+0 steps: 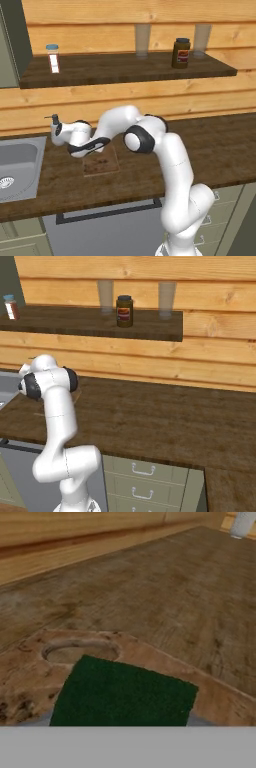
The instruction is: Pick up the sponge from the counter and clean the cutting board by briefly scrubbing or pressing down on the cutting board. Once finished, release the sponge.
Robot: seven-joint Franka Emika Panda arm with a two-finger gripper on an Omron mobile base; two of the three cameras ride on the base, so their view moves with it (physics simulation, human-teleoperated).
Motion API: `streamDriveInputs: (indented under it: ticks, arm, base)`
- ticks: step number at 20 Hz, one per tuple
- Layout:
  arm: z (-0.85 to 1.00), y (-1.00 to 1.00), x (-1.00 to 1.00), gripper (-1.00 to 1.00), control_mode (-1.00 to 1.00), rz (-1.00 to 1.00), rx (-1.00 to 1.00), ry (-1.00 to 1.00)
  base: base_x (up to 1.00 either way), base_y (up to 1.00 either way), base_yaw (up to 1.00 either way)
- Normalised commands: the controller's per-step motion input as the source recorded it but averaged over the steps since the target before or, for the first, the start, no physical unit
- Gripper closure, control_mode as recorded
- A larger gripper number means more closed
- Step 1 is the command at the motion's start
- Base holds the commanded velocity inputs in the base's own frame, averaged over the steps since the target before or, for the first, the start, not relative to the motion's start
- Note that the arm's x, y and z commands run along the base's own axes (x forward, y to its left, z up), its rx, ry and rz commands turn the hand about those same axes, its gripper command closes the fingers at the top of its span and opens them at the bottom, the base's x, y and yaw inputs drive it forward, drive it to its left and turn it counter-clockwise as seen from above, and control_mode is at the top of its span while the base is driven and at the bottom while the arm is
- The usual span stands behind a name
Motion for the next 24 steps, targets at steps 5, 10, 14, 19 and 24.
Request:
streamDriveInputs:
  ticks: [5, 10, 14, 19, 24]
  arm:
    - [-0.43, -0.83, -0.03, 1.0, -1.0, 0.0, -0.01, -0.07]
    - [-0.53, -0.86, -0.1, 1.0, -1.0, 0.0, -0.02, -0.11]
    - [-0.51, -1.0, 0.0, 1.0, -1.0, 0.0, 0.0, -0.02]
    - [-0.64, -0.85, 0.0, 1.0, -1.0, 0.0, 0.0, 0.0]
    - [-0.77, -0.29, 0.01, 1.0, -1.0, 0.0, -0.02, 0.0]
  base:
    - [0.0, 0.0, 0.0]
    - [0.0, 0.0, 0.0]
    - [0.0, 0.0, 0.0]
    - [0.0, 0.0, 0.0]
    - [0.0, 0.0, 0.0]
